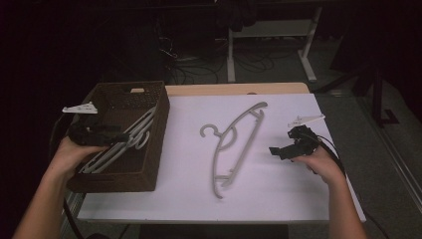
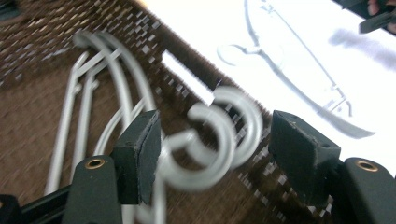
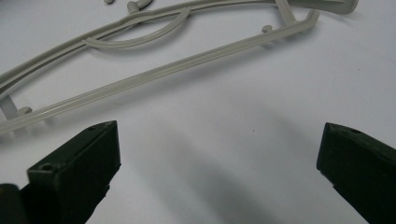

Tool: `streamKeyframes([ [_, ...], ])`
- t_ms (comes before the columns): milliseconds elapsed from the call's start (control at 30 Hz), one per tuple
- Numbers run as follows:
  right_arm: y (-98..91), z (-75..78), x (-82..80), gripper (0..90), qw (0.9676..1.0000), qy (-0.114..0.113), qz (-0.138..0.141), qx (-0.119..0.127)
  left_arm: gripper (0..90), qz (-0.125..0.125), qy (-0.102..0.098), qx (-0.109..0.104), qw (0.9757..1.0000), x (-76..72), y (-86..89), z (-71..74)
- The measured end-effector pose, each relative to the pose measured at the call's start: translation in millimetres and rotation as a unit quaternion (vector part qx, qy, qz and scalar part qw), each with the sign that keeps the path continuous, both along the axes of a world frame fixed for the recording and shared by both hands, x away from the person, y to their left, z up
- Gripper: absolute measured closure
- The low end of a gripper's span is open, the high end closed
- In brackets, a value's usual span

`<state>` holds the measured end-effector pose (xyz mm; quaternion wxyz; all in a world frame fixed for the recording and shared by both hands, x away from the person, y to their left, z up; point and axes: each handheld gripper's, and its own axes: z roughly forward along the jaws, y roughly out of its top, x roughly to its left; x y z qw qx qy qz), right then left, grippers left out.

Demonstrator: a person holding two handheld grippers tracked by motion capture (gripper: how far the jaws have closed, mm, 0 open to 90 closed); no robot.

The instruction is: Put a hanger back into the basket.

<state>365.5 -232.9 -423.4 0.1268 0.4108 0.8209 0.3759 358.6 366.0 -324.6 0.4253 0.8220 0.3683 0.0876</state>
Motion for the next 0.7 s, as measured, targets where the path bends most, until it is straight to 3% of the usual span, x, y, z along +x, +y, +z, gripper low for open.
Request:
streamKeyframes([
  [133,-1.0,0.7,-1.0,0.0,1.0000,-0.001,-0.001,0.000,35.7,-0.018,-0.006,-0.009,0.9998,3.7,-25.2,5.8],
  [367,-1.9,1.8,-1.3,0.0,1.0000,-0.003,-0.001,0.004,56.5,-0.053,-0.032,-0.040,0.9972,7.4,-67.3,19.6],
  [700,-2.4,1.3,0.0,0.0,1.0000,-0.002,0.000,0.007,84.3,-0.105,-0.014,-0.033,0.9938,15.3,-133.8,21.1],
])
